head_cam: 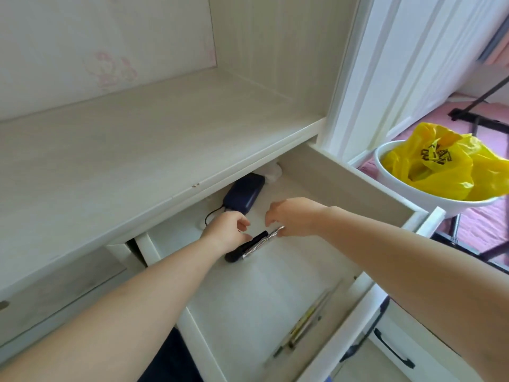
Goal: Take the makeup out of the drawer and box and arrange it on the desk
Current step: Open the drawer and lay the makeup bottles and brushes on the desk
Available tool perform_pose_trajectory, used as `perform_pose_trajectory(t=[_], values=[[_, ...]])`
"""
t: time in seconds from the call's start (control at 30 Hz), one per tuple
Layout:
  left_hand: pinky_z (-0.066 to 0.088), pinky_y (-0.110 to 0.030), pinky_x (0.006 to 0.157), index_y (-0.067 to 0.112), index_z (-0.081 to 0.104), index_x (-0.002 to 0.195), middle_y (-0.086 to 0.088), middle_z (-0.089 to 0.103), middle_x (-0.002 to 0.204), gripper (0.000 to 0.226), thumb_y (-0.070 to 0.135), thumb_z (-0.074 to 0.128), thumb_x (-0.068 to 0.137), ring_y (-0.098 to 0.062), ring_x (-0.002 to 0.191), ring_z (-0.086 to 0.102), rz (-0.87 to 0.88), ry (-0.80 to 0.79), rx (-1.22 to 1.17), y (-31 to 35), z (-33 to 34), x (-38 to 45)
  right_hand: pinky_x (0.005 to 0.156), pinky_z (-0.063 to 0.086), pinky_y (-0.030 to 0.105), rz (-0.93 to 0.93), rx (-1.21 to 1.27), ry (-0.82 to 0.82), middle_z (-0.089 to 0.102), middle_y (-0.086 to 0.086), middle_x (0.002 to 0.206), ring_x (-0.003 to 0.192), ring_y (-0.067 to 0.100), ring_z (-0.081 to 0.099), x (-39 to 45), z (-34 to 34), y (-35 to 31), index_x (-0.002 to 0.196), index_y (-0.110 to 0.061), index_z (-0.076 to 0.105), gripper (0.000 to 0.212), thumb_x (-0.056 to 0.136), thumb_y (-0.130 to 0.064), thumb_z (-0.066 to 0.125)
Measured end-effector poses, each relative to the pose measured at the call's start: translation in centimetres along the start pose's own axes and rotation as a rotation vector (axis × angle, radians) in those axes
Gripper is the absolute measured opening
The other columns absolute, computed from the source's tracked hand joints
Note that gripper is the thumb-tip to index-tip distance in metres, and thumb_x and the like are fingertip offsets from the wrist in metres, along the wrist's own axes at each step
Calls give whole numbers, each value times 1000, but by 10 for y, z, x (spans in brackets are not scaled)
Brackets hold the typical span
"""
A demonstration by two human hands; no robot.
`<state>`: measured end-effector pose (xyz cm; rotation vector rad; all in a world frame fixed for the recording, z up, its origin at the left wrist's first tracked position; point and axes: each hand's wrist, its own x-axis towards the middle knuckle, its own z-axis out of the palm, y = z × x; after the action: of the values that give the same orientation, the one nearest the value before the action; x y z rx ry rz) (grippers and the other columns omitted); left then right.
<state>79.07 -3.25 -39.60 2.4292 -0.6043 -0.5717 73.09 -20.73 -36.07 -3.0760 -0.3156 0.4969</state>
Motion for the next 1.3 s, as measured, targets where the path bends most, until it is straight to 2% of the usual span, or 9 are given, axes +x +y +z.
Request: perform_pose_trajectory(t=[0.13,0.4,0.7,0.8,0.87,0.97,1.13,1.23,1.3], values=[[49,-32,92,18,63,108,5,63,97,37,25,77,74,-16,96,62,-23,-61,63,-7,2,2,82,43,32,-15,-32,-24,53,3,122,113,23,52,10,11,1,120,-21,57,33,88,-23,54],[48,-31,94,21,63,114,5,67,115,36,25,72,79,-15,108,59,-38,-118,239,-7,5,5,69,36,27,-10,-37,-1,56,-1,113,102,21,55,19,36,12,106,-26,63,22,86,-24,55],[48,-27,83,23,67,107,1,68,111,25,27,66,82,-21,105,60,-28,-128,379,-2,10,4,70,35,26,-6,6,-5,57,0,113,103,22,55,21,39,16,108,-23,62,22,87,-23,56],[50,-31,87,20,68,109,-2,69,111,24,22,62,86,-22,106,60,-4,-101,347,0,5,2,73,40,28,40,72,3,61,0,109,99,23,57,15,32,22,106,-21,61,19,87,-21,54],[50,-34,90,17,68,109,-4,69,110,23,21,61,88,-23,104,61,9,-65,279,2,-1,-2,77,46,33,54,98,8,63,0,104,95,24,58,6,25,26,103,-21,60,16,88,-23,54],[47,-26,89,12,66,112,-3,69,110,27,20,64,86,-18,101,62,35,-7,79,7,-12,-13,80,49,35,66,219,39,67,-4,98,90,20,60,-17,11,30,102,-24,60,14,89,-27,57],[42,-3,63,17,69,101,6,67,90,16,16,66,85,-1,77,59,82,51,-318,12,-40,-47,78,48,21,71,411,199,66,-19,88,82,9,64,-52,-11,28,103,-25,62,15,89,-27,62],[51,-20,75,20,68,97,3,69,87,16,9,61,89,-9,80,62,43,47,-653,12,-55,-74,83,48,21,75,512,258,69,-18,94,88,7,65,-59,-26,10,104,-24,62,15,89,-26,62],[53,-35,89,21,67,99,-3,71,100,20,6,58,90,-17,95,64,15,37,-819,13,-63,-88,88,48,24,66,655,280,71,-16,97,94,4,66,-58,-35,-5,100,-29,61,12,89,-25,61]])
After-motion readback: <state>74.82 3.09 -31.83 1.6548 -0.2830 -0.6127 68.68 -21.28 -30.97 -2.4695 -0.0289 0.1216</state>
